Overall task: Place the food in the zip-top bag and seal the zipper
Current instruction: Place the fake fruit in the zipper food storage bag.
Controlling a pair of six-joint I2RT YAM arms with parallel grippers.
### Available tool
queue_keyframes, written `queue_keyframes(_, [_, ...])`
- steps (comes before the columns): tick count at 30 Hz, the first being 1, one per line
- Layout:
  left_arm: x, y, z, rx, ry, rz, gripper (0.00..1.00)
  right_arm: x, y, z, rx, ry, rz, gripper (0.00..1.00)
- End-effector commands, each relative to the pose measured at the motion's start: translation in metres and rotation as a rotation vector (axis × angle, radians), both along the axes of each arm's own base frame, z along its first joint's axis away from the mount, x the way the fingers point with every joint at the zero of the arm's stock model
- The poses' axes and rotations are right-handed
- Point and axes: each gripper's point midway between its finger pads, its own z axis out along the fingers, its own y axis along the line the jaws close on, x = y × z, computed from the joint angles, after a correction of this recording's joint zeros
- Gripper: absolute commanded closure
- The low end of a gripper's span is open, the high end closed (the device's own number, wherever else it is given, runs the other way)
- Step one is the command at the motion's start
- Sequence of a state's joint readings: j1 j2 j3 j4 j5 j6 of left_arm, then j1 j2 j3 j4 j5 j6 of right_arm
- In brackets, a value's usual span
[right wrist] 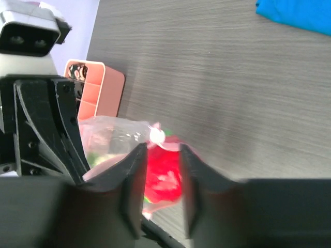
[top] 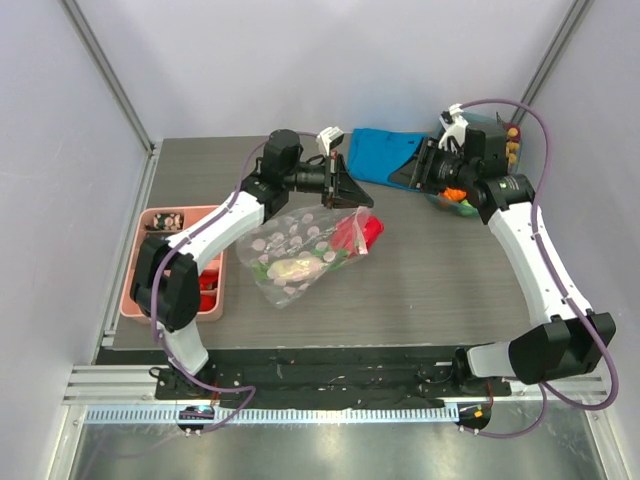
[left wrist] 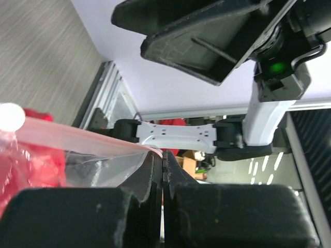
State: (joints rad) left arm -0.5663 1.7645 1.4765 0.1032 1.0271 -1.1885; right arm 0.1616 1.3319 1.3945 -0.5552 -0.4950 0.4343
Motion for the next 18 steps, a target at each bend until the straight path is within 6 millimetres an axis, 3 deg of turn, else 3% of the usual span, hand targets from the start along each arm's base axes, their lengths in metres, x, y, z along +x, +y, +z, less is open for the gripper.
queue_keyframes(1, [-0.007, 0.009, 0.059, -0.153, -0.093, -0.022, 1.0, -0.008, -0.005, 0.033, -0.043, -0.1, 0.07, 0.46])
queue_keyframes(3, [-0.006, 0.011, 0.061, -0.159, -0.095, -0.022, 1.0, -0.01, -0.016, 0.024, -0.114, -0.106, 0.068, 0.35])
queue_keyframes(6, [-0.006, 0.011, 0.065, -0.169, -0.108, -0.028, 1.0, -0.026, -0.028, -0.018, -0.178, -0.029, 0.112, 0.35])
queue_keyframes(7, [-0.006, 0.011, 0.07, -0.183, -0.119, -0.028, 1.0, -0.031, -0.037, -0.043, -0.175, 0.033, 0.109, 0.36])
queue_keyframes(9, [-0.004, 0.01, 0.071, -0.188, -0.118, -0.028, 1.0, -0.04, -0.04, -0.06, -0.124, 0.08, 0.148, 0.37])
queue_keyframes(10, [-0.004, 0.01, 0.078, -0.198, -0.13, -0.034, 1.0, -0.04, -0.055, -0.075, -0.085, 0.126, 0.124, 0.37])
queue_keyframes(14, [-0.003, 0.008, 0.089, -0.231, -0.178, -0.037, 1.0, -0.047, -0.063, -0.083, 0.114, 0.234, 0.115, 0.35])
queue_keyframes(18, [-0.003, 0.007, 0.092, -0.272, -0.199, -0.059, 1.0, -0.042, -0.052, -0.07, 0.272, 0.232, 0.13, 0.33])
